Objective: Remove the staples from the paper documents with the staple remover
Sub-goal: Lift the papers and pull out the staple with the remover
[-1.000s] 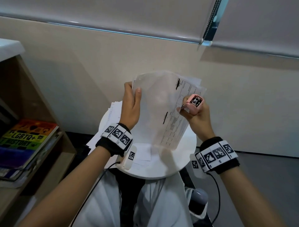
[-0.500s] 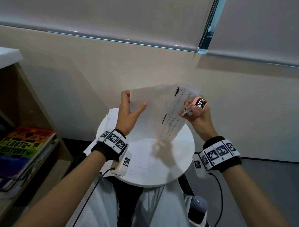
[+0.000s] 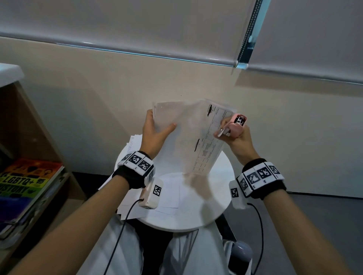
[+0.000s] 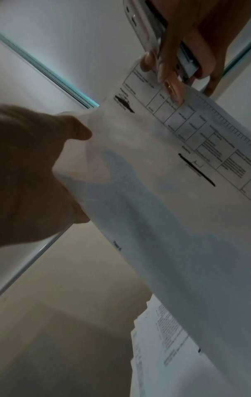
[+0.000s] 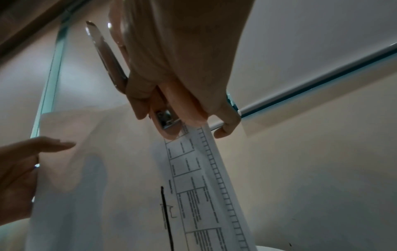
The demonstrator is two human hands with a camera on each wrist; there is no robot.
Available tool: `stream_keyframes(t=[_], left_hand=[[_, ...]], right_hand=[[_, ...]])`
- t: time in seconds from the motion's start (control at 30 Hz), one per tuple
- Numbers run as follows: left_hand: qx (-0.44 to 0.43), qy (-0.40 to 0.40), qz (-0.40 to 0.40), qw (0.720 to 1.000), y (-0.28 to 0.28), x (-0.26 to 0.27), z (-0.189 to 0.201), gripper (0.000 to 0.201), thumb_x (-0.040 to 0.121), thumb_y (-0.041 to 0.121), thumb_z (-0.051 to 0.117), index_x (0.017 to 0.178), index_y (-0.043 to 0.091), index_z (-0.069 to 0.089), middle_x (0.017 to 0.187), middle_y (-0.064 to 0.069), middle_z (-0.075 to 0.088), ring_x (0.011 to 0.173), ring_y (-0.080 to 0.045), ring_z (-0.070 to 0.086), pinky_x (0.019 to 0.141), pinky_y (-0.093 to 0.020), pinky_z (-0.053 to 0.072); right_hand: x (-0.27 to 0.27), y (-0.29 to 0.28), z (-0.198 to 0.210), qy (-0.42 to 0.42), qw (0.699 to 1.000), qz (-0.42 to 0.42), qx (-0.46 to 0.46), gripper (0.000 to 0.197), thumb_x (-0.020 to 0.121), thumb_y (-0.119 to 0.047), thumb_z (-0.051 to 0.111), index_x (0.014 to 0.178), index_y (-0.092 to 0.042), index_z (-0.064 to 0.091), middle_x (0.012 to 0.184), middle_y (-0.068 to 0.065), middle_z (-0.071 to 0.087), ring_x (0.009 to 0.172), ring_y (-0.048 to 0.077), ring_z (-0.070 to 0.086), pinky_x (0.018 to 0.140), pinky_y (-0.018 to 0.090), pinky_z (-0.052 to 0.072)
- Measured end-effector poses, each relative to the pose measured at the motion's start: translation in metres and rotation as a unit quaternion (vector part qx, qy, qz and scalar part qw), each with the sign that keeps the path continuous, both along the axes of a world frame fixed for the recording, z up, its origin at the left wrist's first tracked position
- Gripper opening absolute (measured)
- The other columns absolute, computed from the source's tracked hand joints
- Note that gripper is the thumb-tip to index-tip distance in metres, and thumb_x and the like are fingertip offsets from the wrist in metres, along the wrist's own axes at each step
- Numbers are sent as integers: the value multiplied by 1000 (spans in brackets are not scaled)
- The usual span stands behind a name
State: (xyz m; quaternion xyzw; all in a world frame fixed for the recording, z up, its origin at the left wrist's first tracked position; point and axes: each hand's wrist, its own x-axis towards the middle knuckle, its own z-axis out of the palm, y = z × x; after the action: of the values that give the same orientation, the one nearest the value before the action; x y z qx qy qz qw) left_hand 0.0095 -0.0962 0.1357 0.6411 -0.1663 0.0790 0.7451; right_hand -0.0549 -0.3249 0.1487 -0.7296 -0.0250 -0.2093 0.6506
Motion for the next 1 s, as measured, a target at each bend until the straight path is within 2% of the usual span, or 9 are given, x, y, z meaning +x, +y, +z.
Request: stream_keyframes(t=[0.13,0.2,0.27,0.4,0.5,0.57,0.67,0.8,1.0], left_hand=[[-33,23,-20,999,0,3,4,27,76,7,56,96,23,48,99,-3,59,92,-20,57,87,-35,48],[-35,30,-26,999,-2,4,6,26,72,7,51,92,22,48,91,0,57,85,-18,53,79,-31,45],[-35,38,-20,998,-3,4,6,24,71,8,48,90,22,46,86,3,55,79,-15,52,75,-28,44],[-31,-28,41,998,-2,8,0,33,84,9,51,105,27,33,98,7,51,85,-12,55,83,-31,47],[-9,-102,66,993,-1,7,-6,42,92,2,53,117,25,28,107,20,48,80,-10,57,73,-24,50],[11,-125,85,988,-2,4,-9,41,93,6,54,116,33,33,113,15,46,85,-17,57,71,-27,50],[39,-168,125,977,-2,4,-13,42,94,9,52,111,46,41,119,15,44,99,-25,56,76,-35,55],[77,-208,152,963,-1,5,-17,35,94,6,50,118,30,47,117,17,42,107,-22,54,82,-51,53],[104,-245,172,949,0,6,-17,32,93,3,49,118,22,49,123,5,40,113,-18,50,83,-47,54]], right_hand=[[6,0,-3,-9,1000,4,17,30,71,21,69,89,1,54,81,0,55,71,-1,58,70,21,52],[9,1,-5,-13,1000,9,19,41,69,16,73,103,12,50,82,1,55,71,1,56,69,21,52],[10,3,-5,-11,1000,2,23,51,66,5,76,107,17,47,84,1,55,74,3,56,72,24,52],[9,1,-1,-15,1000,-18,15,57,64,-2,77,106,19,46,84,0,57,77,5,58,76,29,54],[6,-2,0,-10,999,-35,15,48,66,1,77,103,15,50,84,0,58,79,7,59,75,29,55],[5,-3,-2,-10,999,-40,15,28,71,11,74,90,5,55,81,-2,58,77,6,58,74,28,54],[4,-3,-3,-11,998,-53,25,33,73,18,69,80,-14,59,75,-9,60,74,6,59,77,30,55],[3,-5,-4,-15,997,-65,31,36,73,16,71,80,-17,60,73,-11,63,71,4,60,69,21,52],[3,-2,-2,-15,997,-64,30,35,72,15,71,81,-17,60,80,1,59,77,14,58,77,29,53]])
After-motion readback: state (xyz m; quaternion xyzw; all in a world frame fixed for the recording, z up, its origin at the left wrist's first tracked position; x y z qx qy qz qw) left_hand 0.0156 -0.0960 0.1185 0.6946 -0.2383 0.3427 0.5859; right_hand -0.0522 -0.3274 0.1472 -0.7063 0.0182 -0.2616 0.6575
